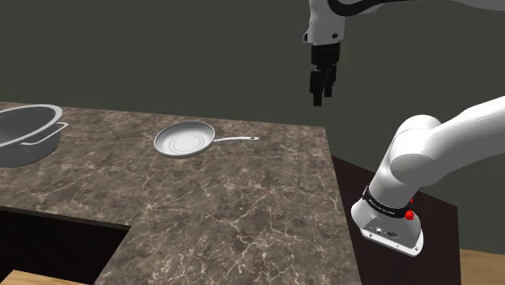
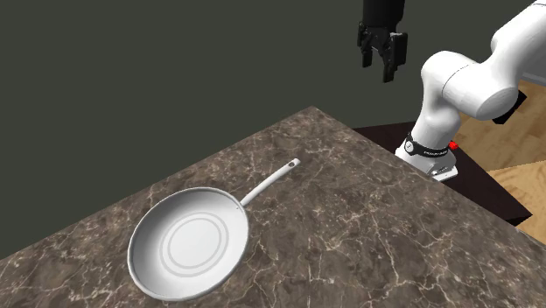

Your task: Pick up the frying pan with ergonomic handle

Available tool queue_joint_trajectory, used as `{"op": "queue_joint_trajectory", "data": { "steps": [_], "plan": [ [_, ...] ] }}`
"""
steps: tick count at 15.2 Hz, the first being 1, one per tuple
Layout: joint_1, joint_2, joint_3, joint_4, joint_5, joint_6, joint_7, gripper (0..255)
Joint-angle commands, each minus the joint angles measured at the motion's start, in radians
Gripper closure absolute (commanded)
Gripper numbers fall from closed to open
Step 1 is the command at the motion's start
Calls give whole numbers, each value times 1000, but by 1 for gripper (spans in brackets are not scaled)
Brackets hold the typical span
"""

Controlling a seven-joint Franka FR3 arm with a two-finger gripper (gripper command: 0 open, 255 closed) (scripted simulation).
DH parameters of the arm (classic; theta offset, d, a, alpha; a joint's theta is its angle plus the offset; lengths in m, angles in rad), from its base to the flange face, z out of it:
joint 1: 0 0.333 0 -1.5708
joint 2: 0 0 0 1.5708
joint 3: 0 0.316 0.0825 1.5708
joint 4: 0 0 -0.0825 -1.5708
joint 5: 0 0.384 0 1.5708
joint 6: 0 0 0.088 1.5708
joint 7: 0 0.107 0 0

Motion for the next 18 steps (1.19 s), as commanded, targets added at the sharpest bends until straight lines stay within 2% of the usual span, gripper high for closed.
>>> {"op": "queue_joint_trajectory", "data": {
  "steps": [1,10,18],
  "plan": [
    [0,0,0,0,0,0,0,0],
    [51,369,53,162,-24,178,-41,0],
    [87,694,102,384,-74,254,-57,0]
  ]
}}
